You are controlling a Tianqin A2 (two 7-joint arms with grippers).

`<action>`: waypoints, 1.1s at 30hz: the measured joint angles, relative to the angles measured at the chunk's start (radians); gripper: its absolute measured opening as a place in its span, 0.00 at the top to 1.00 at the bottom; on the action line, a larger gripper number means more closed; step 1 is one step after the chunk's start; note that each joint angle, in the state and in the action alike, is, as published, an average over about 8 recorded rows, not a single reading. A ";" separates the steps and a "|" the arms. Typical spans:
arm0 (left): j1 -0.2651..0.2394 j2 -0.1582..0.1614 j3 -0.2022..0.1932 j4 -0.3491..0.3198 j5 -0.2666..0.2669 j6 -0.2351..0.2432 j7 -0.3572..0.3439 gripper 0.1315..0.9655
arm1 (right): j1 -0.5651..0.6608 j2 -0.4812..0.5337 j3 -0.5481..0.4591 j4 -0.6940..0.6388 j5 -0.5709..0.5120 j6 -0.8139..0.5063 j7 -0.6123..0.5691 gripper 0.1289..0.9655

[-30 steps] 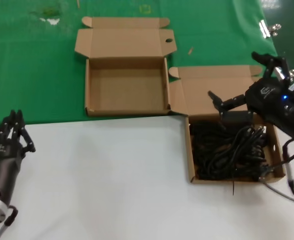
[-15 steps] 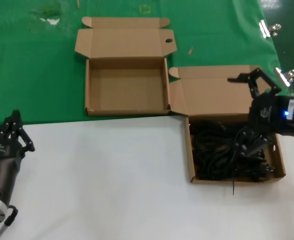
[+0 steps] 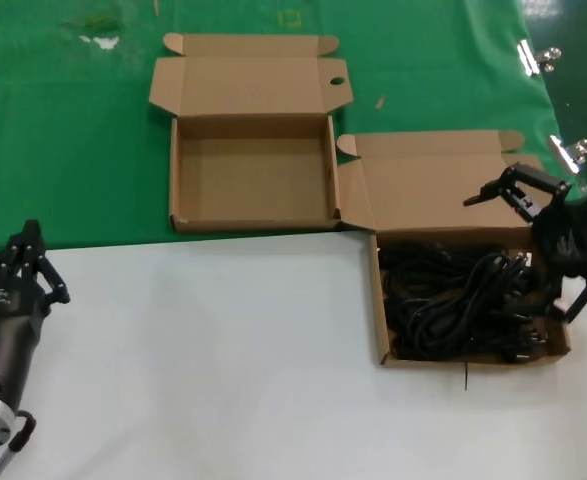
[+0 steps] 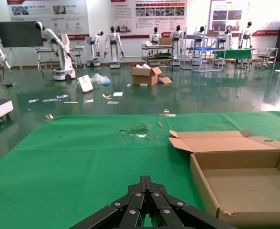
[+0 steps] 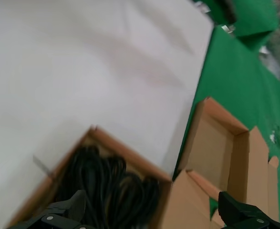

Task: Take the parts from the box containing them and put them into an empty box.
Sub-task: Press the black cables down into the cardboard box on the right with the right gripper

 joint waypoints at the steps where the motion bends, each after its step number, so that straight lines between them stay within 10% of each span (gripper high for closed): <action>1: 0.000 0.000 0.000 0.000 0.000 0.000 0.000 0.99 | 0.020 -0.007 -0.009 -0.018 -0.017 -0.007 -0.023 0.00; 16: 0.000 0.000 0.000 0.000 0.000 0.000 0.000 0.99 | 0.172 -0.115 -0.106 -0.256 -0.191 0.026 -0.319 0.00; 33: 0.000 0.000 0.000 0.000 0.000 0.000 0.000 0.99 | 0.120 -0.138 -0.116 -0.227 -0.191 0.018 -0.301 0.00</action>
